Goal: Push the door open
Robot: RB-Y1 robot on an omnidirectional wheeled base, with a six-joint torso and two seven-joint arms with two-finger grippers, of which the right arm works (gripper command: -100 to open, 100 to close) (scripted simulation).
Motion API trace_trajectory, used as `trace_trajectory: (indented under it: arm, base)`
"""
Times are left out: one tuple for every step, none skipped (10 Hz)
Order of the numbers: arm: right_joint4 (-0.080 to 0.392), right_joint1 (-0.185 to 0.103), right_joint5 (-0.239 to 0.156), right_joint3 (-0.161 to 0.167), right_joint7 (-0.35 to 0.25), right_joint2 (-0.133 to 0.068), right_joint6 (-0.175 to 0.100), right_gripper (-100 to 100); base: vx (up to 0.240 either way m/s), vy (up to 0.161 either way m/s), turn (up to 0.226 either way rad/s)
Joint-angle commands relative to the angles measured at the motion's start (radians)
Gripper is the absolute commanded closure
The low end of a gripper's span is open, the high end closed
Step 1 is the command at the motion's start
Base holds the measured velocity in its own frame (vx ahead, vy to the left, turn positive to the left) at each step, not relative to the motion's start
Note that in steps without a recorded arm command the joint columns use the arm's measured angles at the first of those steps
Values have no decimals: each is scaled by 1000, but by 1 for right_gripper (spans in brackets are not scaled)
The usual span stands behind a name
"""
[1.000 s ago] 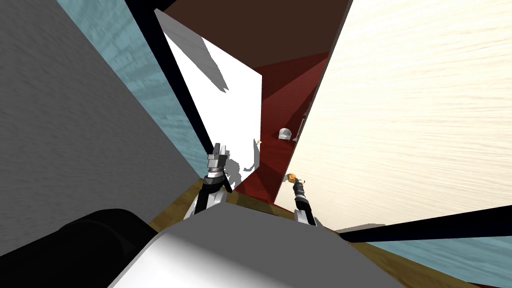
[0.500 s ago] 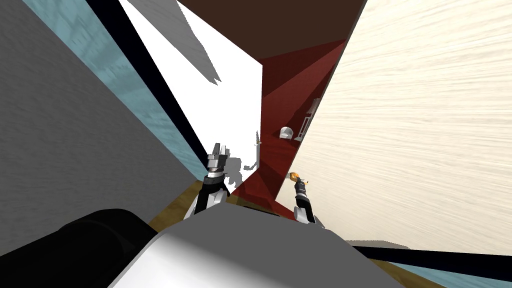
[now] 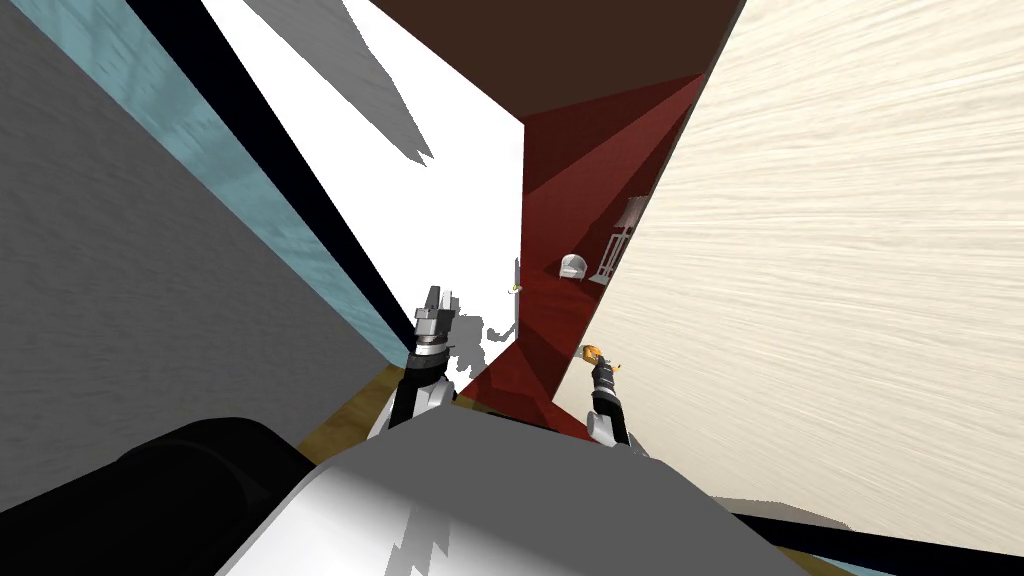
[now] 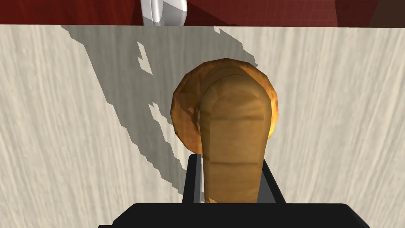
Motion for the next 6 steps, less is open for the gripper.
trace_trajectory:
  arm:
    - [-26,2,-9,-40,25,-1,6,100]
    - [-26,0,-11,-54,34,3,5,100]
    - [-25,-3,-14,-68,44,7,4,100]
    - [-25,-5,-16,-82,53,12,3,100]
    - [-21,-5,-16,-82,53,12,3,100]
    - [-24,-10,-21,-111,71,20,1,100]
  base:
    - [85,-15,-1]
    - [122,-16,-10]
    - [113,-14,1]
    - [102,-15,-8]
    - [70,-4,5]
    - [105,1,-22]
